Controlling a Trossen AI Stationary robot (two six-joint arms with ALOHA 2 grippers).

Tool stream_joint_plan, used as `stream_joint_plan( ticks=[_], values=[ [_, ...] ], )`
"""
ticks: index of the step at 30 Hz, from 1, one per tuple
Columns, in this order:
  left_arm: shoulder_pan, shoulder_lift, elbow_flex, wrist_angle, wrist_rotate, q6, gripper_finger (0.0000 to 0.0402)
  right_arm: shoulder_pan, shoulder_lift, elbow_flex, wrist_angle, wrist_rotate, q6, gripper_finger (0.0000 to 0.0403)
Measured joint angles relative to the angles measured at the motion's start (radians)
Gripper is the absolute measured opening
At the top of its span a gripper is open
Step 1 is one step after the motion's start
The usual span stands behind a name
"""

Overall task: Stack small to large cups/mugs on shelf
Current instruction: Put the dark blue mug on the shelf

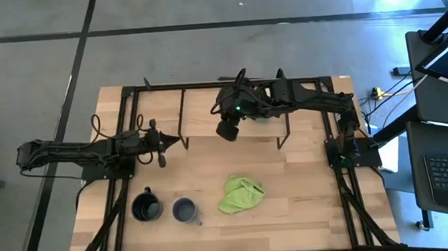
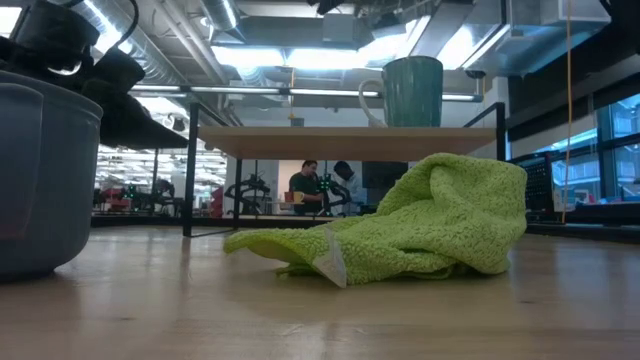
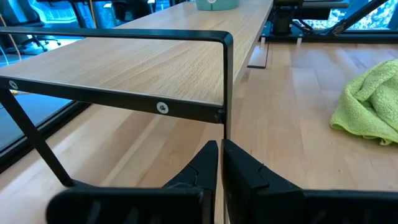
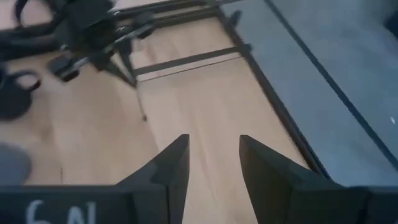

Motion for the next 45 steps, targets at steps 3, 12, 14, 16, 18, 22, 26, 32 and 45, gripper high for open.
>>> stream_joint_plan(
  ticks=[3,12,14,16,18,22,26,32,45],
  values=[
    [0.000,0.000,0.000,0.000,0.000,0.000,0.0014,0.001,-0.001,0.000,-0.002,0.013,0.090,0.0142],
    [0.000,0.000,0.000,0.000,0.000,0.000,0.0014,0.007,-0.001,0.000,-0.082,-0.041,0.148,0.0142],
    [0.000,0.000,0.000,0.000,0.000,0.000,0.0014,0.008,-0.001,0.000,-0.092,-0.061,0.150,0.0142],
    [0.000,0.000,0.000,0.000,0.000,0.000,0.0014,0.008,-0.001,0.000,-0.095,-0.079,0.171,0.0142],
    [0.000,0.000,0.000,0.000,0.000,0.000,0.0014,0.008,-0.001,0.000,-0.095,-0.084,0.187,0.0142],
    [0.000,0.000,0.000,0.000,0.000,0.000,0.0014,0.007,-0.001,0.000,-0.095,-0.085,0.197,0.0142],
    [0.000,0.000,0.000,0.000,0.000,0.000,0.0014,0.007,-0.001,0.000,-0.095,-0.085,0.166,0.0142],
    [0.000,0.000,0.000,0.000,0.000,0.000,0.0014,0.007,-0.001,0.000,-0.095,-0.085,0.148,0.0142],
    [0.000,0.000,0.000,0.000,0.000,0.000,0.0014,-0.005,-0.002,0.000,-0.095,-0.032,0.145,0.0142]
  ],
)
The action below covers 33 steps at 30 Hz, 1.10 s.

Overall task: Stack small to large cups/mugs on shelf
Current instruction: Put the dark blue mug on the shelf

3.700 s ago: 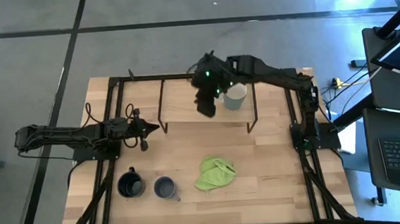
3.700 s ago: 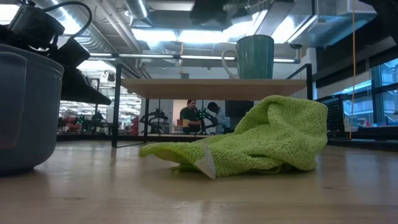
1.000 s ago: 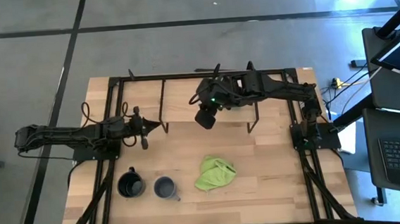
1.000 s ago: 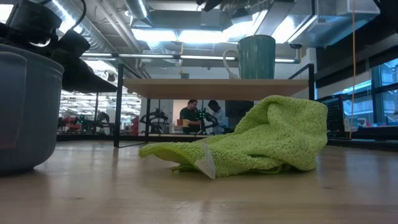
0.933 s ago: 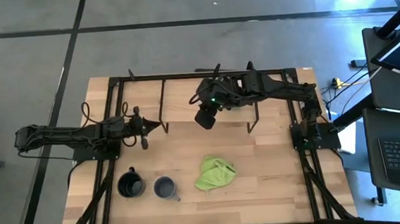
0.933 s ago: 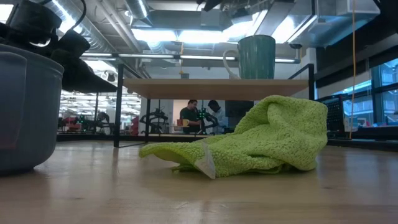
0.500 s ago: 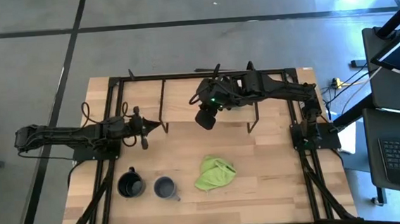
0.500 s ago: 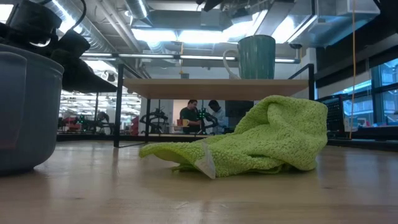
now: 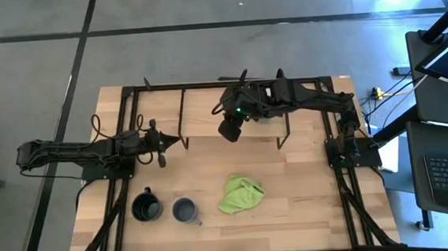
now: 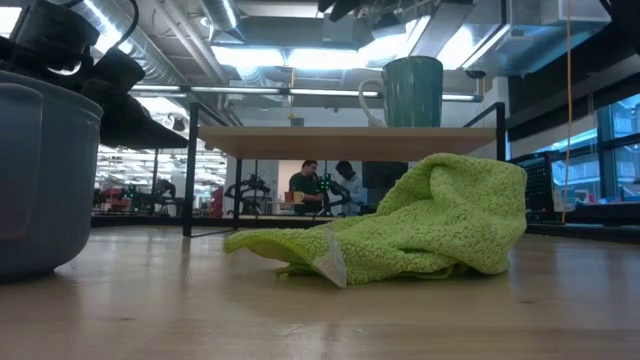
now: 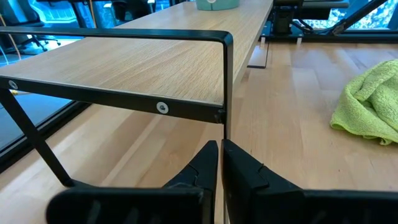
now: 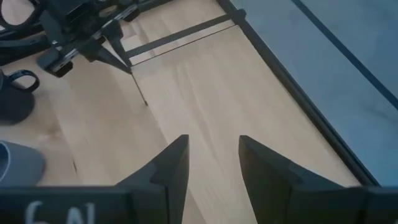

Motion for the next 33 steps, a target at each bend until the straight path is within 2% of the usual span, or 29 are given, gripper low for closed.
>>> stream_joint_plan(
  ticks=[13,20,22,30,33],
  values=[
    [0.000,0.000,0.000,0.000,0.000,0.000,0.0014,0.000,0.000,0.000,0.006,-0.002,0.001,0.0142],
    [0.000,0.000,0.000,0.000,0.000,0.000,0.0014,0.004,0.000,0.000,0.076,-0.087,0.092,0.0142],
    [0.000,0.000,0.000,0.000,0.000,0.000,0.0014,0.007,0.000,0.000,0.095,-0.153,0.093,0.0142],
    [0.000,0.000,0.000,0.000,0.000,0.000,0.0014,0.030,0.000,0.000,0.132,-0.529,-0.052,0.0142],
    [0.000,0.000,0.000,0.000,0.000,0.000,0.0014,0.052,0.000,0.000,0.133,-0.598,-0.109,0.0142]
  ],
)
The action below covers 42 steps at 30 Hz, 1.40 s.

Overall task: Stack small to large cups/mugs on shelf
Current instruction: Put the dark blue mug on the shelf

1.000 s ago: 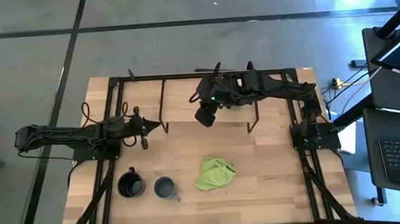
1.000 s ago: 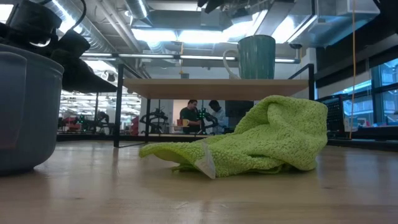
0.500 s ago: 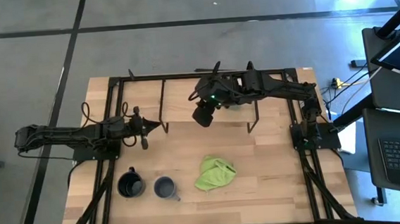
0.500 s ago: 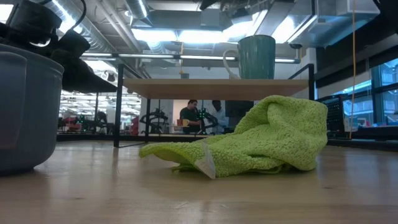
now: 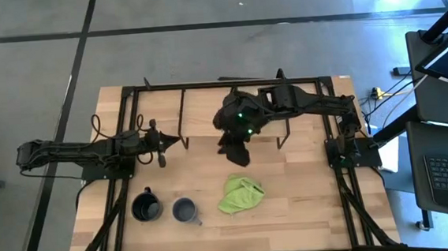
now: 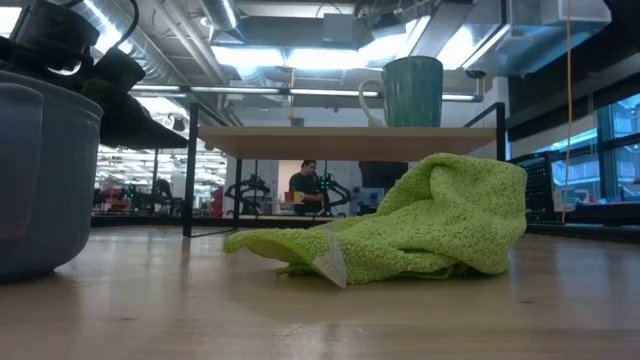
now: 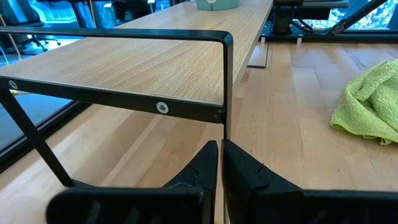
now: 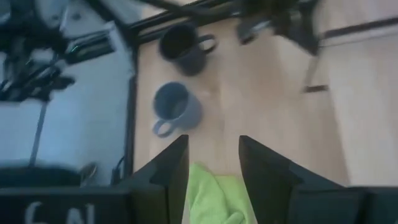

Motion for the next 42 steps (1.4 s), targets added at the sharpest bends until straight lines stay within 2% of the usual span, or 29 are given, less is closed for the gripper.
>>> stream_joint_plan(
  ticks=[8,12,18,31,33,35,38,40,42],
  values=[
    [0.000,0.000,0.000,0.000,0.000,0.000,0.0014,0.028,0.000,0.000,0.083,-0.004,-0.210,0.0142],
    [0.000,0.000,0.000,0.000,0.000,0.000,0.0014,0.024,0.000,0.000,0.197,-0.004,-0.280,0.0142],
    [0.000,0.000,0.000,0.000,0.000,0.000,0.0014,0.014,0.000,0.001,0.347,-0.003,-0.279,0.0142],
    [0.001,0.000,0.000,0.027,-0.029,0.001,0.0014,0.008,0.000,0.001,0.339,0.173,-0.279,0.0142],
    [0.000,0.000,0.000,0.048,-0.023,-0.041,0.0014,0.008,0.000,0.001,0.339,0.182,-0.279,0.0142],
    [0.000,0.002,0.000,0.100,-0.019,-0.160,0.0014,0.008,0.000,0.001,0.339,0.182,-0.279,0.0142],
    [0.000,-0.001,0.011,0.191,0.022,-0.263,0.0014,0.009,0.000,0.001,0.338,0.201,-0.260,0.0142],
    [0.000,0.002,0.014,0.206,0.080,-0.263,0.0014,0.009,0.000,0.001,0.331,0.241,-0.231,0.0142],
    [-0.001,0.001,0.019,0.210,0.093,-0.188,0.0014,0.008,0.000,0.001,0.323,0.270,-0.217,0.0142]
  ],
)
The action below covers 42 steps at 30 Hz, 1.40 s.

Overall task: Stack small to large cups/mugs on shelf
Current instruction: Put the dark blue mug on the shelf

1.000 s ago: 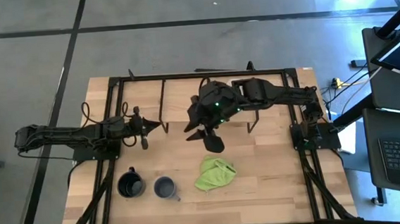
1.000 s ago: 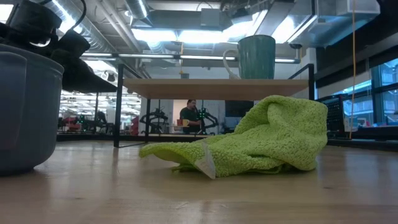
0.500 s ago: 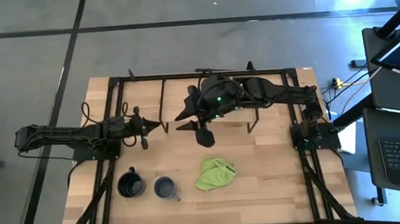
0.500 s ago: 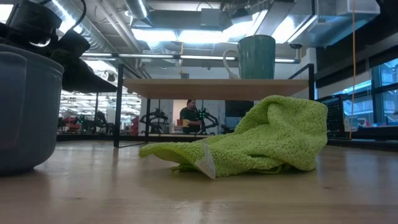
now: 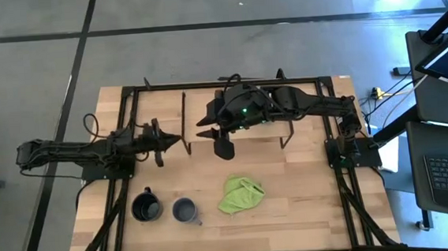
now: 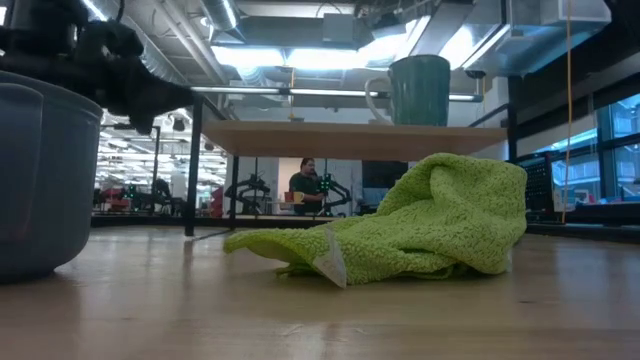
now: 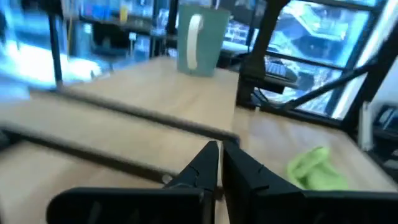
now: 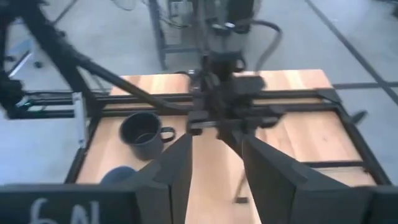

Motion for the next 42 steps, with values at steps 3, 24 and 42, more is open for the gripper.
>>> stream_joint_plan(
  ticks=[3,24,42],
  values=[
    [0.016,-0.001,0.004,-0.010,-0.080,0.061,0.0014,-0.001,0.000,0.000,-0.004,0.020,0.013,0.0142],
    [-0.094,0.181,0.794,-1.470,0.098,-0.472,0.0002,-0.021,-0.001,0.011,-0.190,0.173,0.093,0.0142],
    [-0.575,0.407,0.877,-1.641,0.237,-0.819,0.0007,-0.021,-0.001,0.011,-0.266,0.172,0.069,0.0142]
  ],
)
